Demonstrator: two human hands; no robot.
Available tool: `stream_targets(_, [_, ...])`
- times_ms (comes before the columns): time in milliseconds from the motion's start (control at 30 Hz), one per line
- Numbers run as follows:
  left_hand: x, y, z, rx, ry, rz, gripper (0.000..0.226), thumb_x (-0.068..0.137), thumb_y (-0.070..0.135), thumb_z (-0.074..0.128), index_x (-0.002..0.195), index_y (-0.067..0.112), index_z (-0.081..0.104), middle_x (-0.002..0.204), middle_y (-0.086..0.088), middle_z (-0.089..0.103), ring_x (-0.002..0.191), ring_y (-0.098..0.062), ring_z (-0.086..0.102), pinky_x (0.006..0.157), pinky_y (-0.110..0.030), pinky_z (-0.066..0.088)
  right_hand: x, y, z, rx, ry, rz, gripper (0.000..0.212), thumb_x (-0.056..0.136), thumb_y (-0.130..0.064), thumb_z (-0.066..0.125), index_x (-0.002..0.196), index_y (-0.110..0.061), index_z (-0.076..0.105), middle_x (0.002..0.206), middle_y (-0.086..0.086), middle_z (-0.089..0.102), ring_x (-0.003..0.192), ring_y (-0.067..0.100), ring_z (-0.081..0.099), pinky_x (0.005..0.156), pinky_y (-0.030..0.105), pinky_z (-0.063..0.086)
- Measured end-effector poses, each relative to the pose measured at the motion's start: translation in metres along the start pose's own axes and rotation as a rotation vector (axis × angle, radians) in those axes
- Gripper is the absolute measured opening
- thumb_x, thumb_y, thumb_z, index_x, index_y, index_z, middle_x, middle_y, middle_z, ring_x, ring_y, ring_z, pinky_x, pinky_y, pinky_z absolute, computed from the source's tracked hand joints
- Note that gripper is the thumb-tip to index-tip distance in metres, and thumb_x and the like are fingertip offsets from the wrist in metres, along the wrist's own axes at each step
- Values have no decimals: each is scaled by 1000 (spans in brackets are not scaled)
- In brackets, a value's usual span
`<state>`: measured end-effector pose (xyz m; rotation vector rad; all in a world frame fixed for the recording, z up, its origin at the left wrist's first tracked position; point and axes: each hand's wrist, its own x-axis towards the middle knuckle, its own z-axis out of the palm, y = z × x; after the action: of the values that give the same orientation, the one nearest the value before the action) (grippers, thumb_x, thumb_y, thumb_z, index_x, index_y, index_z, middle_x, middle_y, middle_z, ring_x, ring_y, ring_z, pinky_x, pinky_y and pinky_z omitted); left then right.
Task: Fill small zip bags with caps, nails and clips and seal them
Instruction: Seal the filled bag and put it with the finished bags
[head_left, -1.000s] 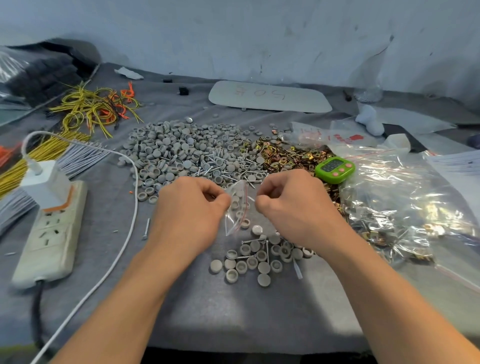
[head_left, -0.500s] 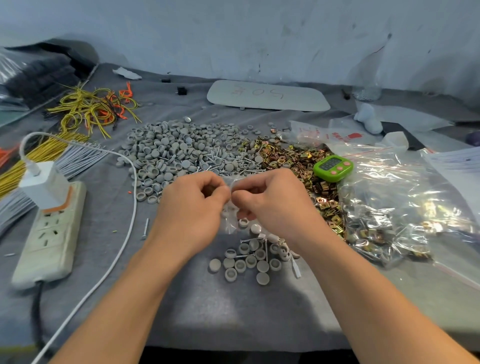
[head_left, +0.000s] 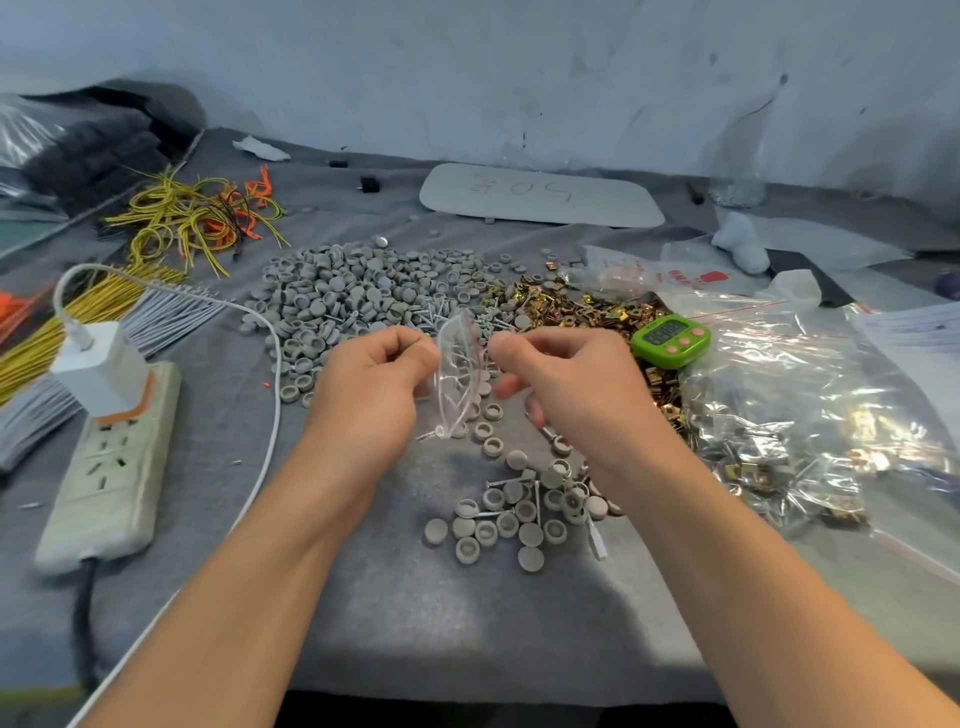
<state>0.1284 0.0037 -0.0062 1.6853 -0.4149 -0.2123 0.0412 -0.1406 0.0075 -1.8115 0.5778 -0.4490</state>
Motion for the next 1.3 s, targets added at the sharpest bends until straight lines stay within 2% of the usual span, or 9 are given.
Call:
stream_targets(133, [2,0,2,-23,-18,-24,35,102,15,58,67,18,60,54,12,46,51,-4,39,54,-19,34,-4,-2,8,-90,-198,64,41,94,-46,68,73,-13,77,66,6,75,49,15,54,62,35,48])
stream_targets(233, [0,-1,7,-8,-6,-25,39,102,15,58,63,19,59,51,13,45,48,-3,38,48,-14,33,-2,-1,9,-106,-129,27,33,92,-24,69,61,-13,74,55,4,69,47,14,48,56,30,44])
stream_targets(400, [6,-2,2,142,205,34,29,97,24,61,70,18,62,53,11,47,51,-11,39,58,-32,33,2,-2,11,-125,67,-64,34,87,-18,68,56,-6,67,47,4,59,33,3,39,54,25,38])
stream_targets(600, [-15,7,8,434,228,162,41,74,73,55,77,32,58,65,14,64,57,-3,57,54,-29,42,1,-8,19,-86,91,-130,37,86,-22,68,49,-21,65,46,-2,60,41,4,46,57,31,49])
stream_targets(733, [-26,6,1,508,217,131,27,68,54,58,64,28,64,58,17,63,56,-5,59,54,-28,43,-9,-8,25,-46,73,-143,26,81,-16,68,57,-9,67,49,9,58,43,9,42,52,26,43])
stream_targets(1000, [-34,21,-1,187,444,244,24,77,32,59,58,18,57,55,8,56,50,-9,47,47,-21,33,-14,-18,3,186,-68,-88,34,89,-19,69,56,-11,68,49,6,56,42,11,42,46,17,39])
stream_targets(1067, [-32,21,-4,185,437,260,25,81,26,60,58,17,56,56,6,56,51,-10,46,47,-20,32,-7,-17,-2,15,-7,-70,41,94,-36,68,59,-13,71,53,2,63,44,10,49,51,26,44])
stream_targets(1167, [-32,17,-9,183,397,268,26,84,20,61,58,18,56,57,5,56,50,-7,43,47,-18,32,6,-3,-16,-582,173,-78,23,90,-31,69,70,-21,73,65,-3,70,66,14,65,68,36,57])
stream_targets(1300, [-36,14,-13,217,341,285,26,86,20,62,60,18,57,60,4,57,51,-5,44,48,-16,33,5,11,-12,-980,37,75,20,91,-40,69,93,-21,75,88,3,73,85,28,67,79,39,58])
